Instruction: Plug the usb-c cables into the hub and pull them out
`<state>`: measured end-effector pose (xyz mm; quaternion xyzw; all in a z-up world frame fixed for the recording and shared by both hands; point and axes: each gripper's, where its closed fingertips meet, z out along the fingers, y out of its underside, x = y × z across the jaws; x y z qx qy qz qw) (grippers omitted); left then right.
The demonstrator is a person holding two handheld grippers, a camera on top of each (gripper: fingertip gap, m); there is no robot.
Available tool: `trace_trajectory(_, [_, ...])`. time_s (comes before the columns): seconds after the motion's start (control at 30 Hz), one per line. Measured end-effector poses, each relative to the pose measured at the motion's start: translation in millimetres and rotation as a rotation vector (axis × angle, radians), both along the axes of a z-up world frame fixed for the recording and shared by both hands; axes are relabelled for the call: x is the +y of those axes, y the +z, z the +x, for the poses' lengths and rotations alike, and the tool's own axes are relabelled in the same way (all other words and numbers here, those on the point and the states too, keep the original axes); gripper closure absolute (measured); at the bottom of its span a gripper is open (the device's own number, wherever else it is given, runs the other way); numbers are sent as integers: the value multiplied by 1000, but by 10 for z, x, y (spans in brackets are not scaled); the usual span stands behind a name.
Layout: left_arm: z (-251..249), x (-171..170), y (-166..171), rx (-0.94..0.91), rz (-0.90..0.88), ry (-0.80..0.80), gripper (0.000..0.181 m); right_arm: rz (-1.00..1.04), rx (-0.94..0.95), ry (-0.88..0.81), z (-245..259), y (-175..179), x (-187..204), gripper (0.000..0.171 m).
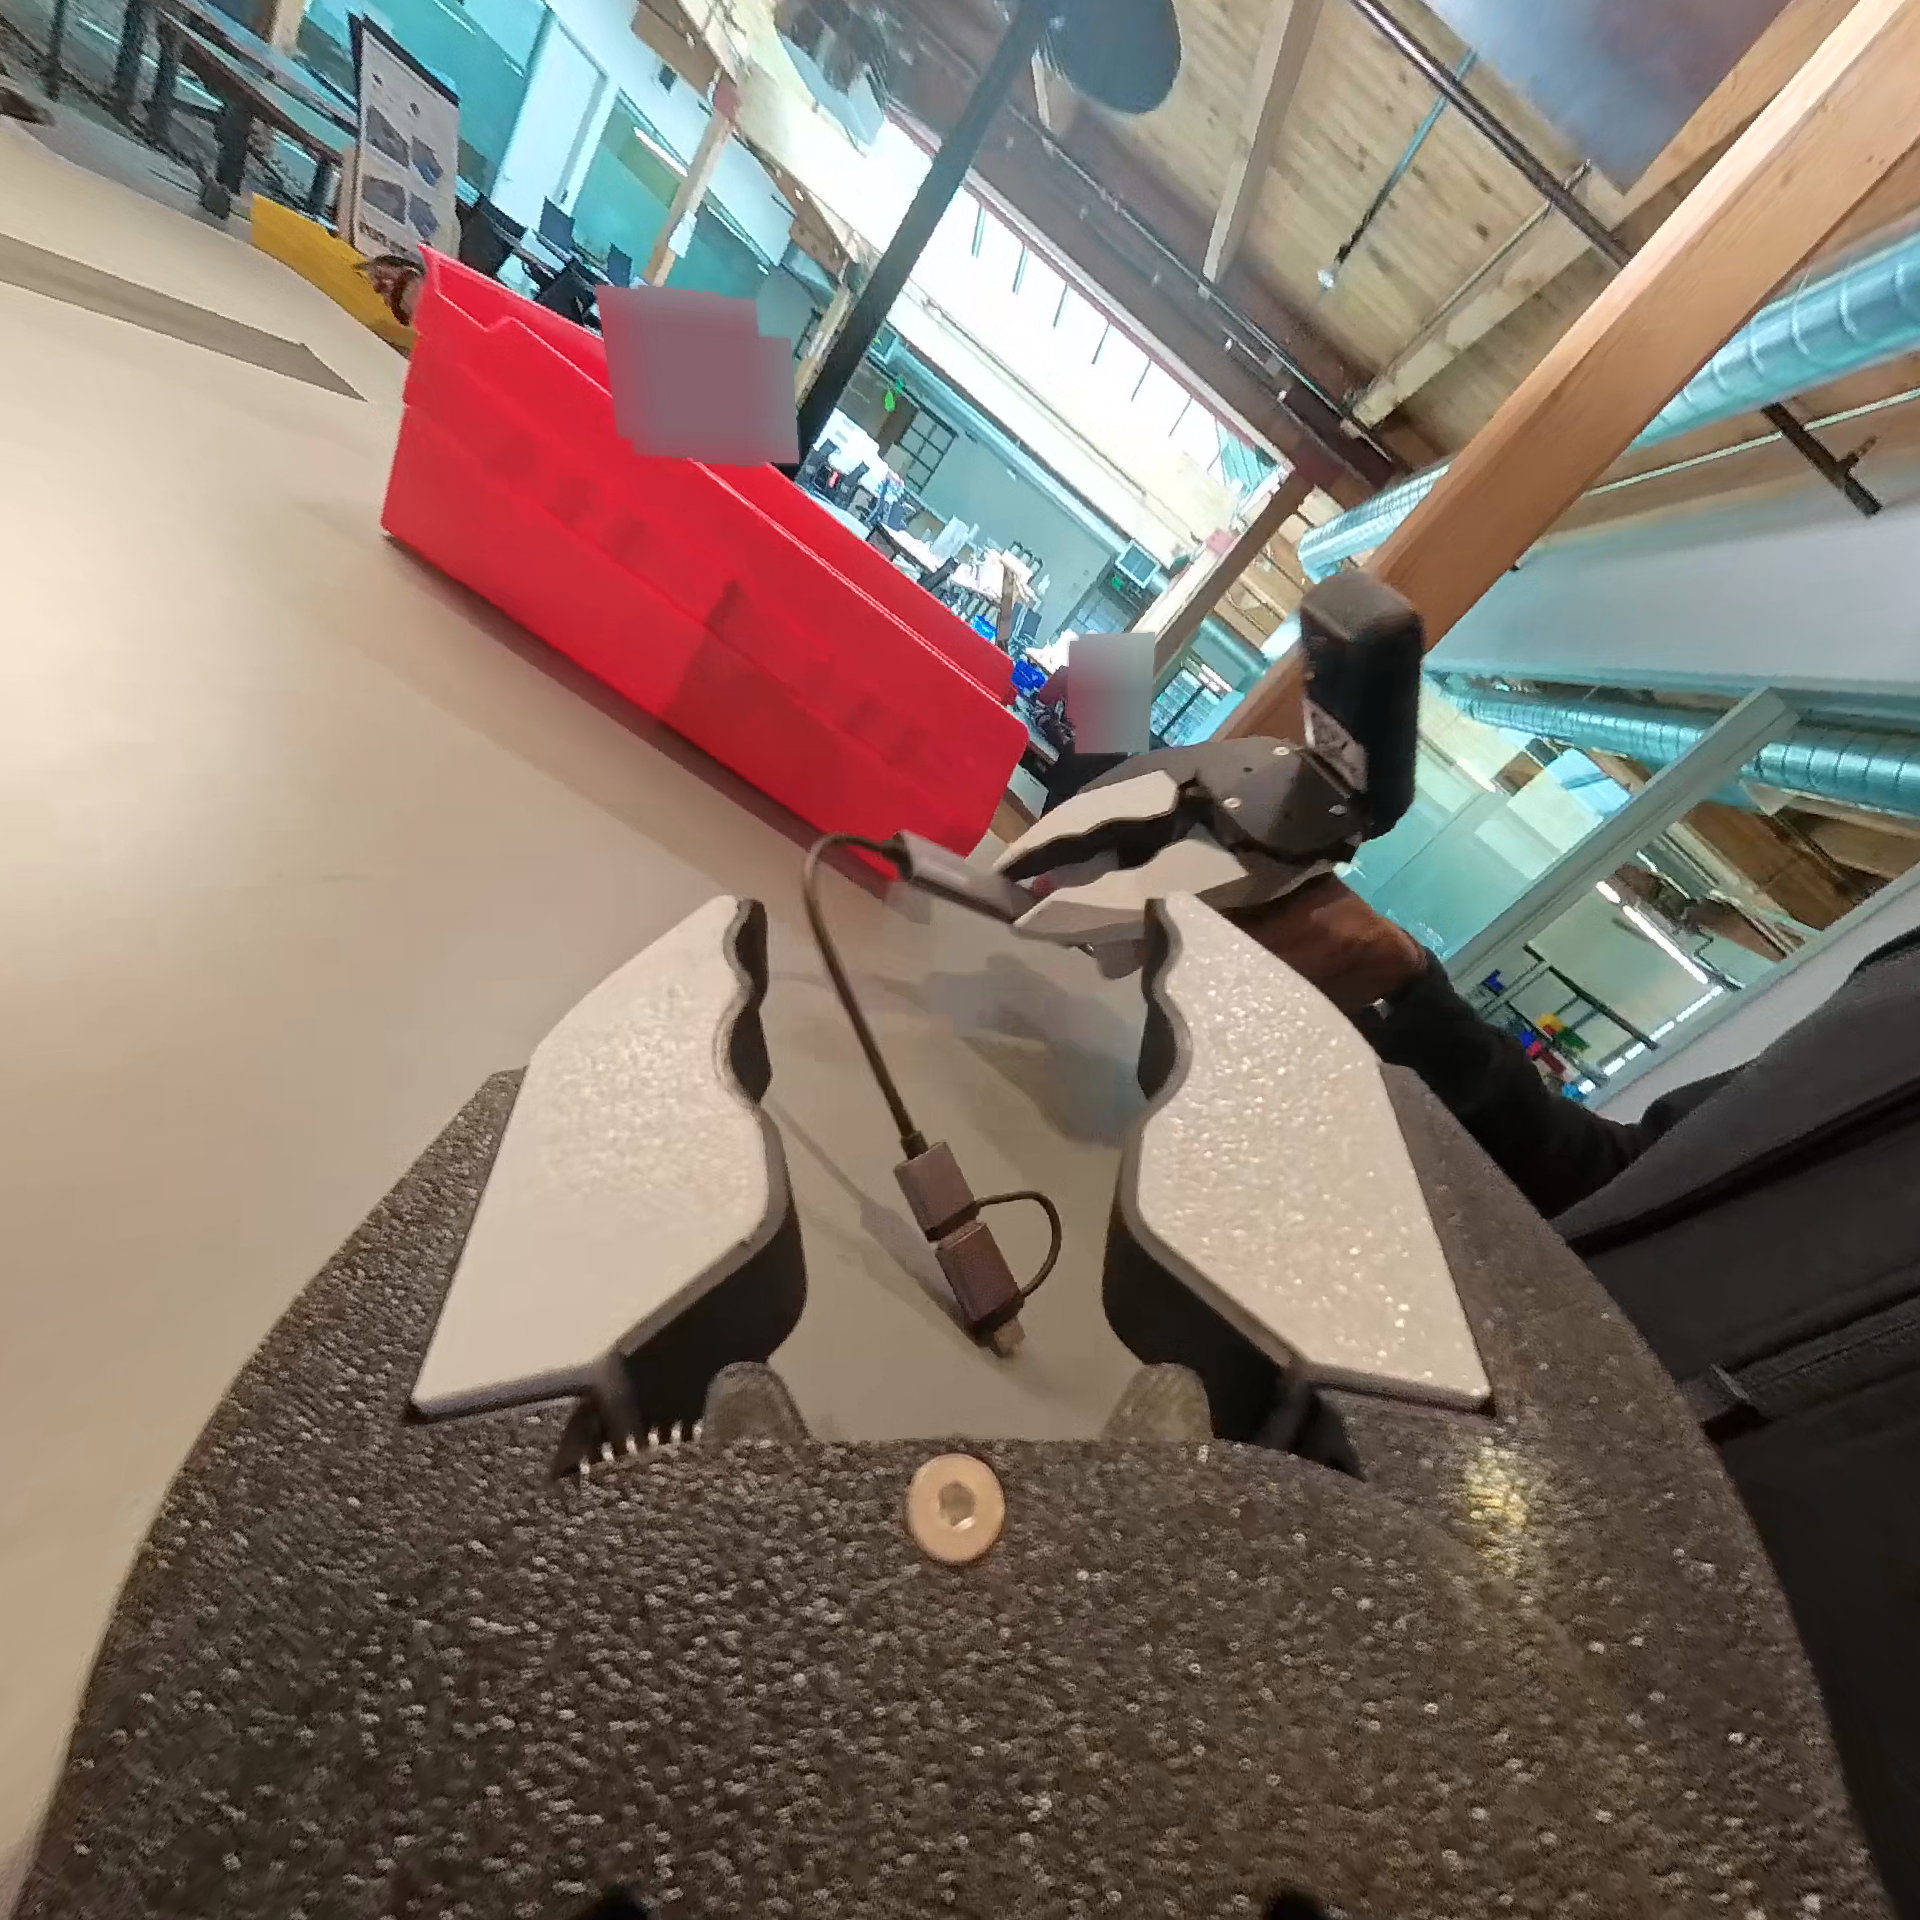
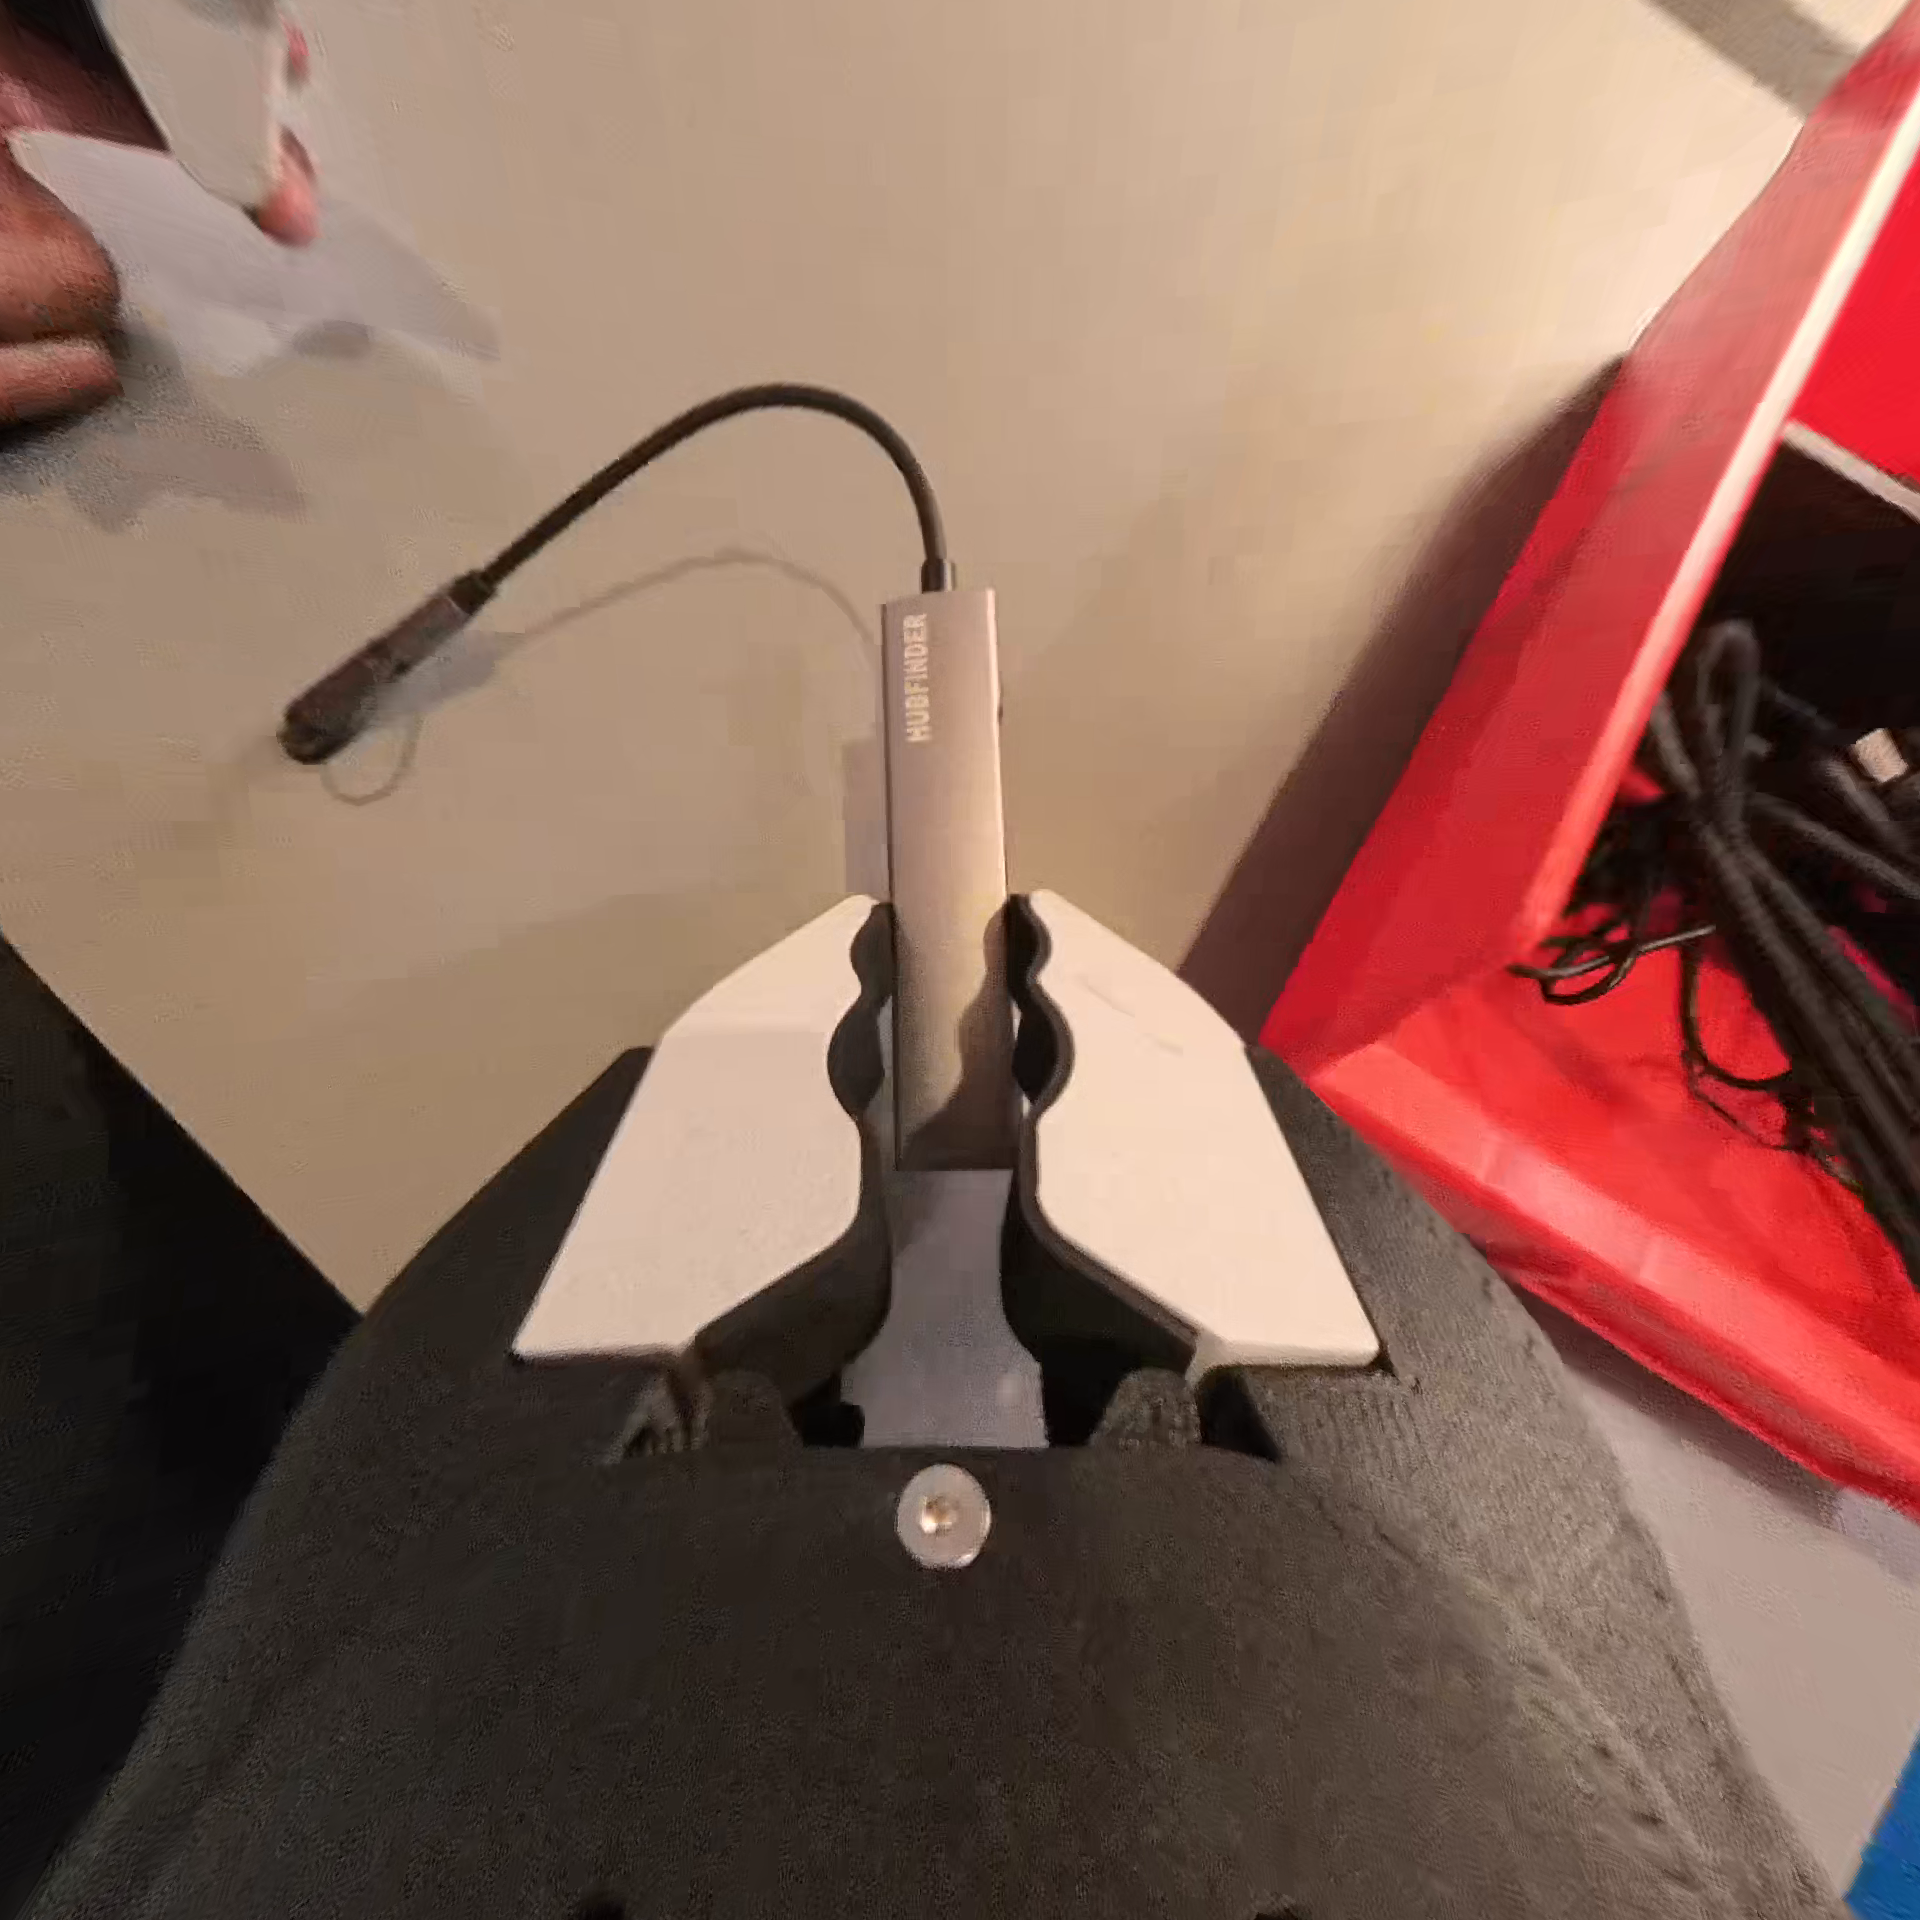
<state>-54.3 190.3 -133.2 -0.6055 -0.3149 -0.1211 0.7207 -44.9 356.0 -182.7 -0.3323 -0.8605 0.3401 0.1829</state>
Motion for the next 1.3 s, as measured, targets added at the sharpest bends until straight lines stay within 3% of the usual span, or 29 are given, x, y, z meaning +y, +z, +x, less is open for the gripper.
trace_trajectory(0.2, [-62, -213, 26, 14, 8, 64, 113, -5, 270, 76, -211, 987, -14, 150])
trace_trajectory(0.43, [-50, -224, 19, 26, -4, 65, 114, 304, 574, -80, -1176, 1983, 1078, 150])
trace_trajectory(0.57, [-33, -205, 8, 48, -28, 71, 114, 428, 627, -46, -1713, 2216, 1474, 150])
trace_trajectory(0.67, [-45, -236, 22, 48, -13, 88, 115, 537, 596, 36, -2073, 2026, 1540, 150])
trace_trajectory(0.8, [-52, -279, 43, 51, 7, 109, 115, 584, 415, 271, -2310, 1291, 1317, 150])
trace_trajectory(0.9, [-54, -290, 49, 57, 7, 120, 115, 521, 275, 358, -2401, 845, 1153, 150])
trace_trajectory(1.07, [-60, -308, 63, 71, 10, 138, 114, 649, 175, 303, -2688, 332, 1324, 150])
trace_trajectory(1.13, [-61, -319, 72, 76, 14, 144, 114, 663, 135, 271, -2737, 190, 1391, 142])
trace_trajectory(1.3, [-127, -400, 101, 116, 2, 241, 105, 528, 159, 163, -2736, 287, 1401, 119])
